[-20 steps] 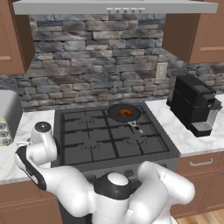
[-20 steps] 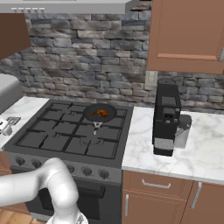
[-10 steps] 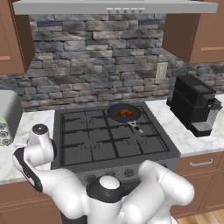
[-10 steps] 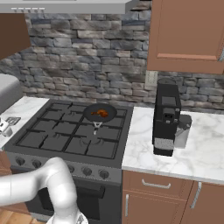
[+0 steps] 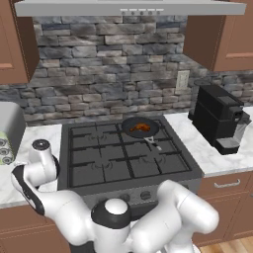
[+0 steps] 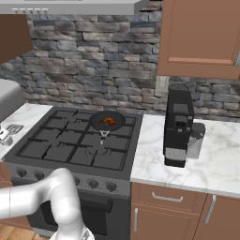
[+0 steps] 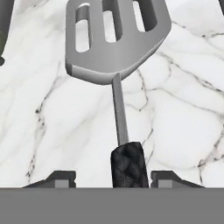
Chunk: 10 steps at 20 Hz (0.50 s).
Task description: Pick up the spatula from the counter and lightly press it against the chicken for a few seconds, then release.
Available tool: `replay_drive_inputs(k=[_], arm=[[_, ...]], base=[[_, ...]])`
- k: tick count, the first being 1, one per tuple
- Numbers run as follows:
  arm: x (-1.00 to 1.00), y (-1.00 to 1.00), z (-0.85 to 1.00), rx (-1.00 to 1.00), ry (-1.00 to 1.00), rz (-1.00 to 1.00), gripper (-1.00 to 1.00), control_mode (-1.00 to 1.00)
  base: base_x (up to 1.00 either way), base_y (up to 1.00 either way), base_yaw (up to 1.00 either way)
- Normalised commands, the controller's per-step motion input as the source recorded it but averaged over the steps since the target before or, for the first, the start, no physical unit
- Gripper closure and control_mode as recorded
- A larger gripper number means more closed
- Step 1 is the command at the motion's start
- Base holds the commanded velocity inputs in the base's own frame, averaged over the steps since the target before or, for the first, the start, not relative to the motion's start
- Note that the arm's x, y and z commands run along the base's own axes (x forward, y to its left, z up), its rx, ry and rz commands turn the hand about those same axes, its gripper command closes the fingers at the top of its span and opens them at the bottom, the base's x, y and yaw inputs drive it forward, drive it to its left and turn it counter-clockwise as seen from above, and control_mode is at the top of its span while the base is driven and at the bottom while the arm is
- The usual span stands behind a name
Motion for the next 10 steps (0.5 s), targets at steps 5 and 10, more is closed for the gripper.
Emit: replay_drive_inputs(k=[5,10], arm=[[0.03,0.00,-0.07,0.00,0.00,0.00,1.00,-1.00],[0.00,0.00,-0.01,0.00,0.00,0.00,1.00,-1.00]], base=[[0.00,0.00,0.00],[0.00,0.00,0.00]])
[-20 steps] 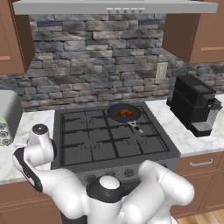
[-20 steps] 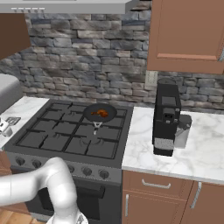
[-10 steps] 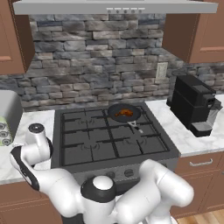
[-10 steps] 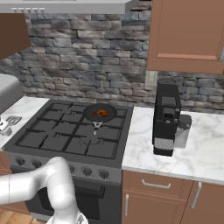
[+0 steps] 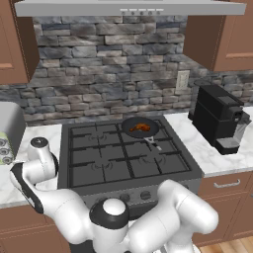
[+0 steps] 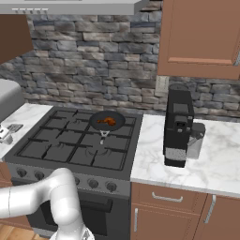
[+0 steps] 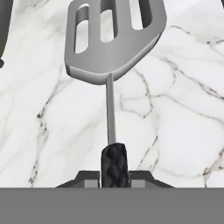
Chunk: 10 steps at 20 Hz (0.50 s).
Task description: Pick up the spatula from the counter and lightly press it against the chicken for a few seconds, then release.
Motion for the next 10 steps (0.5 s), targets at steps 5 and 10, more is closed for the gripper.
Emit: replay_drive_inputs(k=[5,10], arm=[[0.00,-0.03,0.00,0.00,0.00,0.00,1.00,-1.00],[-0.06,-0.21,0.01,0.00,0.00,0.00,1.00,-1.00]], base=[[0.00,0.00,0.00],[0.00,0.00,0.00]])
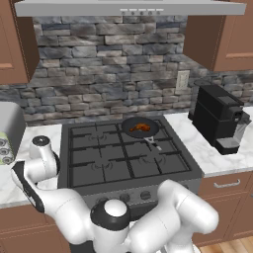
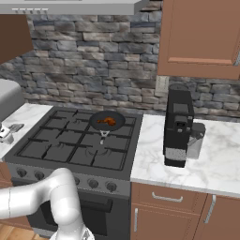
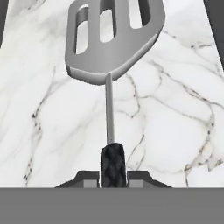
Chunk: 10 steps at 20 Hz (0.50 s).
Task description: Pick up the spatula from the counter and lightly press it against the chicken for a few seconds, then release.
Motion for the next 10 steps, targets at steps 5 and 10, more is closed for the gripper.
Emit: replay_drive_inputs(k=[5,10], arm=[[-0.08,-0.29,0.13,0.00,0.00,-0.01,1.00,-1.00],[0.00,-0.34,0.32,0.00,0.00,-0.03,1.00,-1.00]], base=[[0.00,0.00,0.00],[0.00,0.00,0.00]])
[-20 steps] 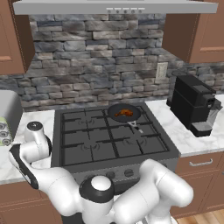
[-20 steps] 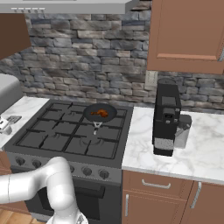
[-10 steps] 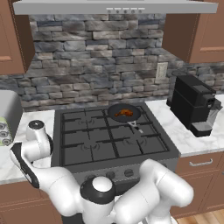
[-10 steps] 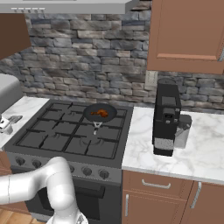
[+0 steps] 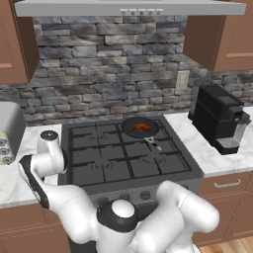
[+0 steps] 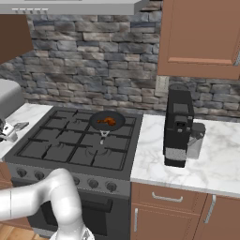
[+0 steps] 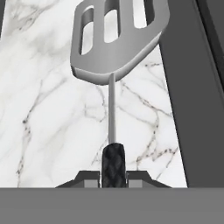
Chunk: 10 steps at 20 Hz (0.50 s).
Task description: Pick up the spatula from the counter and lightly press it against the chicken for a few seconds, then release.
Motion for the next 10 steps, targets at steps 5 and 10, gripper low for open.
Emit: replay_drive_inputs(k=[5,10], arm=[[-0.03,-0.39,0.36,0.00,-0.01,-0.03,1.00,-1.00],[0.00,-0.37,0.32,0.00,0.00,-0.04,1.00,-1.00]], base=[[0.00,0.00,0.00],[0.00,0.00,0.00]])
